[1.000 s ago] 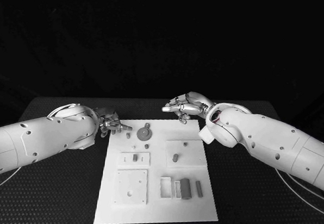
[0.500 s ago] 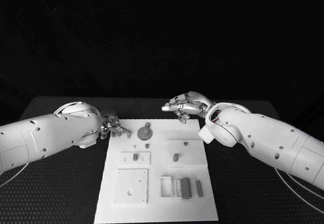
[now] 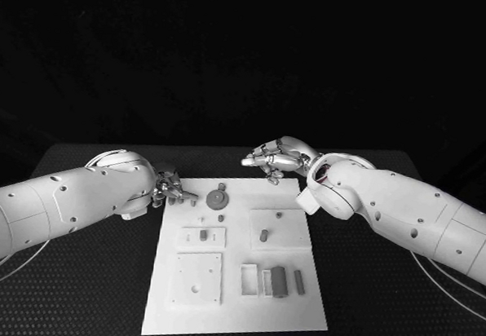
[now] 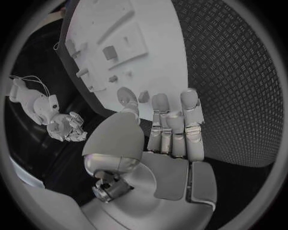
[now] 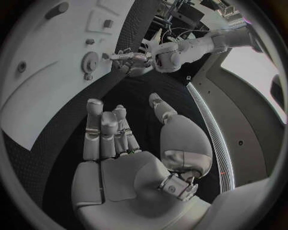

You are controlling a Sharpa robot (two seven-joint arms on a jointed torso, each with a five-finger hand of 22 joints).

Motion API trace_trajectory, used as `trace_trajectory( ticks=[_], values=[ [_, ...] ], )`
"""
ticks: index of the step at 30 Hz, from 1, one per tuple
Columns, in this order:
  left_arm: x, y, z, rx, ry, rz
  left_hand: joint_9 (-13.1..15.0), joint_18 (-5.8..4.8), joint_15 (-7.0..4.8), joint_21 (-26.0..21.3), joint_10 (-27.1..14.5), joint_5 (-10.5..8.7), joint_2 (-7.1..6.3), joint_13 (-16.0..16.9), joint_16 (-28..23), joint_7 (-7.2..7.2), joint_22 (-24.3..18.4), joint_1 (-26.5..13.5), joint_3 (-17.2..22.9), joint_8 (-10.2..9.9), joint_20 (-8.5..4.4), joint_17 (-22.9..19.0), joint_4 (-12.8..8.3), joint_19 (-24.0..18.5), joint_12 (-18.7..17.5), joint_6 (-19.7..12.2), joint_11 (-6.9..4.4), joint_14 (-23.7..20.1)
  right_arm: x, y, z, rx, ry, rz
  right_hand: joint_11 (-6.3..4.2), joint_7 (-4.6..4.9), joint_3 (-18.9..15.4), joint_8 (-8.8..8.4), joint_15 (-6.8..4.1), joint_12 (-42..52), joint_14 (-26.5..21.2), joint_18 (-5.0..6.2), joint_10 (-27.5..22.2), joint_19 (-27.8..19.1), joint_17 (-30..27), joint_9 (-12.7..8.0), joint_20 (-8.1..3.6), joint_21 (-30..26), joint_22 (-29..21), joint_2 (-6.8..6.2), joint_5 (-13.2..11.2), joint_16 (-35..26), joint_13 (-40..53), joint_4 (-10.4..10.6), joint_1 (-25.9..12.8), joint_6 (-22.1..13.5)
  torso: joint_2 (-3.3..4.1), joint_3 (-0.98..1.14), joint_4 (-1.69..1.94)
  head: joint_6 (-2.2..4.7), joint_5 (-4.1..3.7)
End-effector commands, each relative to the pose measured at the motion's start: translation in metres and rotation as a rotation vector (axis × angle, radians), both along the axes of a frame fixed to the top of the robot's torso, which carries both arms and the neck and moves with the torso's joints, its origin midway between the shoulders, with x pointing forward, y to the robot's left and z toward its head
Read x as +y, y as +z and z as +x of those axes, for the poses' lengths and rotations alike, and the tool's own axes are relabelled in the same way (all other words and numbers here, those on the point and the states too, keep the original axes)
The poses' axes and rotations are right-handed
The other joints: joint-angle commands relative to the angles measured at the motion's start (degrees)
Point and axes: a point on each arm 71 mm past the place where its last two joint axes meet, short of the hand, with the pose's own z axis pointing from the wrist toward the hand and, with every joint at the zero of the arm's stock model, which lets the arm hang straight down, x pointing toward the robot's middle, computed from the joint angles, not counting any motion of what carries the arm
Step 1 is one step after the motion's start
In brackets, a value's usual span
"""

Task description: Assemble the parts on the task board

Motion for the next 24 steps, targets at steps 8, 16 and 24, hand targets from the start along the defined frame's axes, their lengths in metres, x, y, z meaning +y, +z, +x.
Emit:
trace_trajectory(
  ticks=[8,16,24],
  values=[
    [-0.0076,0.0013,0.0011,0.043,0.01,-0.026,0.1,2.81,-0.07,-0.2,0.5,-0.19,0.69,0.1,-0.1,0.17,1.0,-0.3,-0.7,-0.3,0.0,-0.1,0.0,0.3,-0.2,0.7,-0.08,0.3,0.0017,-0.0002,-0.0004,0.0,0.01,0.0,-0.17,0.5,-0.4,-0.29,0.01,0.3,-0.3,1.8,-0.4,-0.1,-0.1,0.1,-0.41,-0.3,0.9,0.59,0.1,0.4,-0.1,0.1,-0.1,-0.1,-0.02,0.06,-0.04,-0.03,-0.24],
    [-0.008,0.0006,0.0031,0.066,0.031,-0.035,0.2,2.81,-0.1,-0.2,0.6,2.22,0.96,0.1,0.1,0.14,1.1,0.4,-1.4,-0.4,-0.04,0.0,0.0,0.4,-0.2,0.8,-0.12,0.3,0.0021,-0.0003,-0.0002,0.0,0.011,0.0,-0.17,0.5,-0.4,-0.29,0.0,0.3,-0.3,1.8,-0.4,-0.1,-0.1,0.1,-0.42,-0.3,0.9,0.58,0.1,0.4,-0.1,0.1,-0.1,-0.1,-0.07,0.08,-0.01,-0.04,-0.36],
    [-0.0106,-0.0007,0.0058,0.078,0.048,-0.019,0.7,2.74,-0.06,0.0,0.5,10.87,-0.41,0.4,0.5,0.18,1.2,1.6,-2.6,-0.7,-0.02,0.1,-0.1,0.4,-0.1,0.8,-0.07,0.1,0.0033,-0.0004,-0.0002,0.0,0.013,0.0,-0.17,0.5,-0.4,-0.3,0.0,0.3,-0.3,1.8,-0.4,-0.1,-0.1,0.1,-0.42,-0.3,0.9,0.56,0.1,0.4,-0.1,0.1,-0.1,-0.1,0.0,0.09,-0.06,0.01,-0.4]
  ],
)
